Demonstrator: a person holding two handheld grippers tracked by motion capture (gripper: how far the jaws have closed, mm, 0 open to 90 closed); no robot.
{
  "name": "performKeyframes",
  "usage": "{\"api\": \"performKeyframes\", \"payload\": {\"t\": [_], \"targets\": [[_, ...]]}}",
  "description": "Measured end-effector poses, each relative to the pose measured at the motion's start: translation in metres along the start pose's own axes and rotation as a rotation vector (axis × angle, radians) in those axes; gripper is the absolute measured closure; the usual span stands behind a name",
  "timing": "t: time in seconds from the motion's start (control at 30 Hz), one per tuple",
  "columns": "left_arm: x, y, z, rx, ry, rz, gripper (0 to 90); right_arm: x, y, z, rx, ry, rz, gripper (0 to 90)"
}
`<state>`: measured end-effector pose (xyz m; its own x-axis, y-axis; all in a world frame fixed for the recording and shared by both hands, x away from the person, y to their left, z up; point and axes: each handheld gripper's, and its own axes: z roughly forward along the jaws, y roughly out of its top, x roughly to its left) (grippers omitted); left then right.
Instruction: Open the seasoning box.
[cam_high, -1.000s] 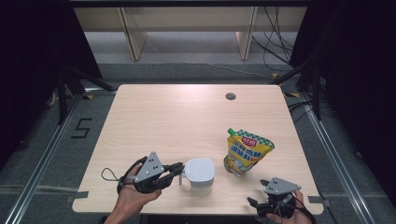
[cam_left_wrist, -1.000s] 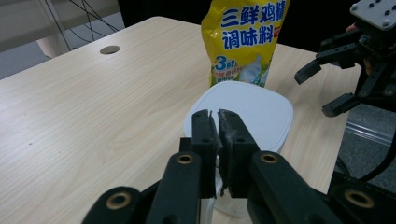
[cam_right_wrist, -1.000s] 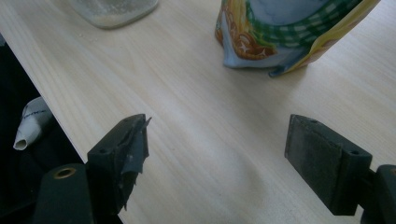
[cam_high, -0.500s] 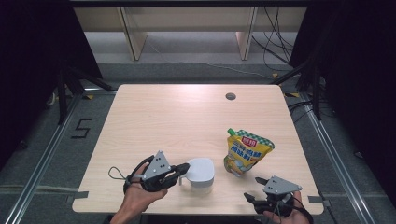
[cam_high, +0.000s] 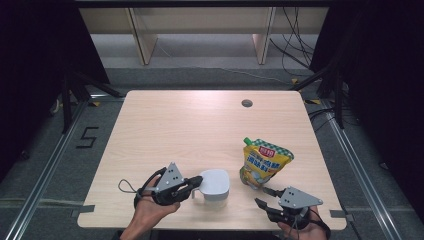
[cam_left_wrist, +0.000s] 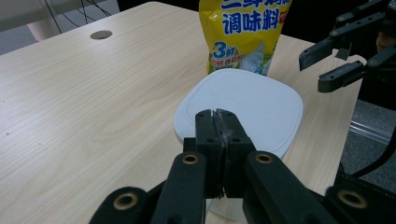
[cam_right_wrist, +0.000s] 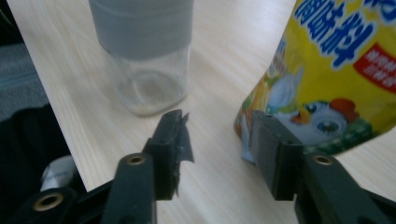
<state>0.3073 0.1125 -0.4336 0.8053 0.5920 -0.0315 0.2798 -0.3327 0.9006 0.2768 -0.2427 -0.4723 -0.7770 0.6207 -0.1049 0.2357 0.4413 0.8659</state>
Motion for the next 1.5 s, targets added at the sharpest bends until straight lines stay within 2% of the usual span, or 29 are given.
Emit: {"api": "performKeyframes", "payload": {"t": [0.1, 0.13, 0.2, 0.37, 0.43, 0.47, 0.5, 0.57, 0.6, 0.63, 0.67, 0.73, 0.8, 0.87, 1.0, 1.03, 1.07, 1.13, 1.17, 1.23, 1.27, 1.3, 1.33, 1.37, 1.43, 1.5], "targets": [[0.0, 0.0, 0.0, -0.002, 0.003, -0.003, 87.6, 0.001, 0.002, 0.0, -0.017, 0.007, 0.018, 60.7], [-0.001, 0.0, 0.0, -0.005, 0.004, -0.006, 87.5, 0.001, 0.005, 0.002, -0.05, 0.023, 0.025, 65.6], [0.0, -0.001, 0.0, -0.004, 0.004, -0.001, 87.5, 0.002, 0.007, 0.004, -0.066, 0.03, 0.048, 67.5], [0.001, -0.002, -0.001, -0.01, 0.005, -0.004, 87.6, 0.005, 0.013, 0.008, -0.076, 0.045, 0.043, 75.7], [0.001, -0.002, -0.001, -0.012, 0.005, -0.007, 87.6, 0.006, 0.016, 0.012, -0.091, 0.056, 0.023, 79.9], [0.001, -0.003, -0.001, -0.012, 0.002, -0.006, 87.6, 0.008, 0.017, 0.013, -0.088, 0.059, 0.038, 81.0], [0.001, -0.003, -0.001, -0.014, 0.004, -0.009, 87.6, 0.008, 0.019, 0.015, -0.098, 0.068, 0.018, 82.3], [0.003, -0.003, -0.002, -0.015, -0.01, 0.005, 87.6, 0.009, 0.021, 0.019, -0.095, 0.073, 0.009, 84.4], [0.002, -0.004, -0.002, -0.023, -0.007, -0.022, 87.6, 0.01, 0.022, 0.019, -0.087, 0.076, 0.015, 85.7], [0.002, -0.004, -0.002, -0.025, -0.007, -0.028, 87.6, 0.011, 0.023, 0.021, -0.087, 0.09, 0.012, 86.6], [0.002, -0.004, -0.002, -0.025, -0.011, -0.022, 87.7, 0.011, 0.024, 0.024, -0.103, 0.091, 0.008, 87.1], [0.002, -0.004, -0.002, -0.022, -0.007, -0.016, 87.8, 0.012, 0.025, 0.026, -0.089, 0.093, 0.007, 88.3], [0.003, -0.005, -0.003, -0.023, -0.013, -0.011, 87.8, 0.012, 0.028, 0.03, -0.101, 0.091, 0.003, 89.5], [0.002, -0.005, -0.003, -0.025, -0.012, -0.025, 87.8, 0.01, 0.03, 0.031, -0.093, 0.091, -0.001, 89.8], [0.002, -0.005, -0.003, -0.024, -0.013, -0.025, 87.9, 0.011, 0.032, 0.036, -0.108, 0.088, 0.007, 90.0], [0.002, -0.006, -0.003, -0.025, -0.012, -0.027, 87.9, 0.01, 0.033, 0.036, -0.1, 0.102, 0.0, 90.0], [0.002, -0.006, -0.003, -0.028, -0.011, -0.022, 87.9, 0.011, 0.034, 0.037, -0.096, 0.105, 0.014, 90.0], [0.003, -0.006, -0.004, -0.022, -0.005, -0.01, 88.0, 0.01, 0.035, 0.038, -0.099, 0.102, -0.003, 90.0], [0.004, -0.007, -0.004, -0.023, -0.003, -0.003, 88.4, 0.011, 0.037, 0.039, -0.093, 0.098, 0.006, 90.0], [0.004, -0.006, -0.004, -0.025, -0.004, -0.011, 88.4, 0.01, 0.038, 0.04, -0.099, 0.1, -0.003, 90.0], [0.004, -0.006, -0.003, -0.025, -0.005, -0.014, 88.5, 0.012, 0.038, 0.041, -0.1, 0.108, 0.015, 90.0], [0.003, -0.007, -0.003, -0.028, -0.003, -0.025, 88.4, 0.011, 0.039, 0.043, -0.119, 0.106, 0.002, 90.0], [0.003, -0.007, -0.003, -0.029, 0.0, -0.011, 88.4, 0.01, 0.041, 0.044, -0.109, 0.122, -0.012, 90.0], [0.003, -0.007, -0.004, -0.028, 0.0, -0.009, 88.5, 0.011, 0.042, 0.044, -0.109, 0.109, -0.006, 90.0], [0.003, -0.007, -0.004, -0.025, 0.005, -0.005, 88.5, 0.013, 0.045, 0.047, -0.121, 0.119, -0.017, 90.0], [0.003, -0.007, -0.004, -0.023, 0.003, -0.008, 88.5, 0.015, 0.048, 0.047, -0.1, 0.12, -0.027, 90.0]]}}
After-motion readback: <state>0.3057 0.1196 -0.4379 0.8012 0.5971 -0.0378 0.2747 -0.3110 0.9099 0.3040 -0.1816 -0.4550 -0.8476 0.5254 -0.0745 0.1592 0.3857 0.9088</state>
